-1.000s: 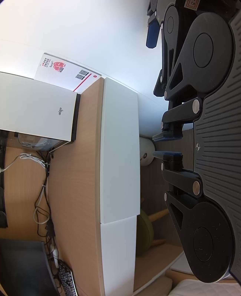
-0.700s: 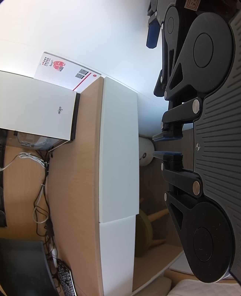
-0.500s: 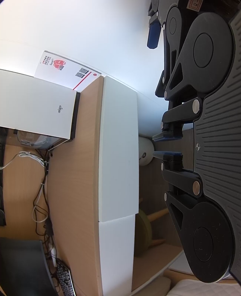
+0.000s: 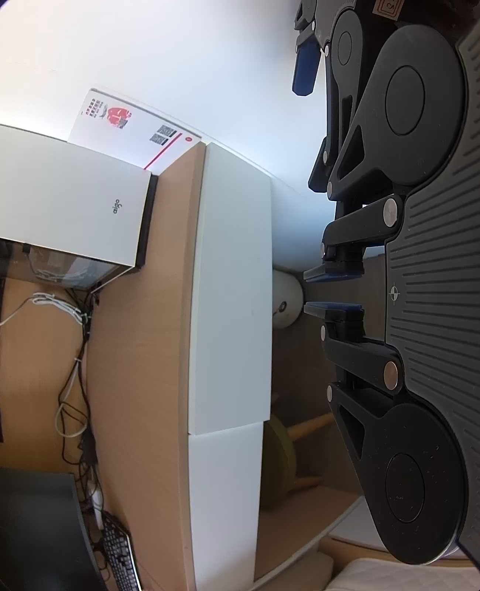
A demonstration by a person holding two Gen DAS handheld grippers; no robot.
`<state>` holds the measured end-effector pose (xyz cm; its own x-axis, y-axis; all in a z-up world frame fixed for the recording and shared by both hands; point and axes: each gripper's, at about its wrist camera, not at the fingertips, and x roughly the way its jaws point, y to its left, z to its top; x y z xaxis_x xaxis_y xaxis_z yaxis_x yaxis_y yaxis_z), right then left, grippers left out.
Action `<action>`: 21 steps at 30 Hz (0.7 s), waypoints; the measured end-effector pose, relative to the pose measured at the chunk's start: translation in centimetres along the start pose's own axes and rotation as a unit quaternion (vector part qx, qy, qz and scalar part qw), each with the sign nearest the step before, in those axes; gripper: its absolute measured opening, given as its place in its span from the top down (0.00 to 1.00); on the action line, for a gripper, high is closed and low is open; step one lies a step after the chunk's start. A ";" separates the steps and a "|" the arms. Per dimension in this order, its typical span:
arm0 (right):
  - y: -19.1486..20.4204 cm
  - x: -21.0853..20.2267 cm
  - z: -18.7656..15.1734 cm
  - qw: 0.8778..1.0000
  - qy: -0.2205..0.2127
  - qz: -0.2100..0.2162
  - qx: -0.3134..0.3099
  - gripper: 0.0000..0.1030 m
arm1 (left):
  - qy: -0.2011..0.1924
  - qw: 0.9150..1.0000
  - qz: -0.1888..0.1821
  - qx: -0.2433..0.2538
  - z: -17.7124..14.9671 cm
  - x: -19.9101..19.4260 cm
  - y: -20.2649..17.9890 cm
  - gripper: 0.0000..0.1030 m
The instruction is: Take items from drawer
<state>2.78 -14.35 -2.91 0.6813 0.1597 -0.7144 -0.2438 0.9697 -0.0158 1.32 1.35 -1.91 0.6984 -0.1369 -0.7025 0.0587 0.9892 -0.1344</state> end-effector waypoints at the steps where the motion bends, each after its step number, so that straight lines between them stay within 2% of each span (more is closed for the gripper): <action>1: 0.1 0.1 0.1 1.000 0.000 0.000 -0.001 0.00 | 0.001 1.000 -0.001 0.001 0.0 0.1 0.2 0.86; 21: 3.8 2.0 1.7 0.999 0.011 -0.029 0.021 0.00 | 0.023 0.999 -0.039 0.004 1.6 2.4 5.5 0.86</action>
<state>4.38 -10.00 -3.22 0.6775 0.1001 -0.7286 -0.1749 0.9842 -0.0274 4.45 6.55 -3.17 0.6574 -0.2150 -0.7222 0.1169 0.9759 -0.1841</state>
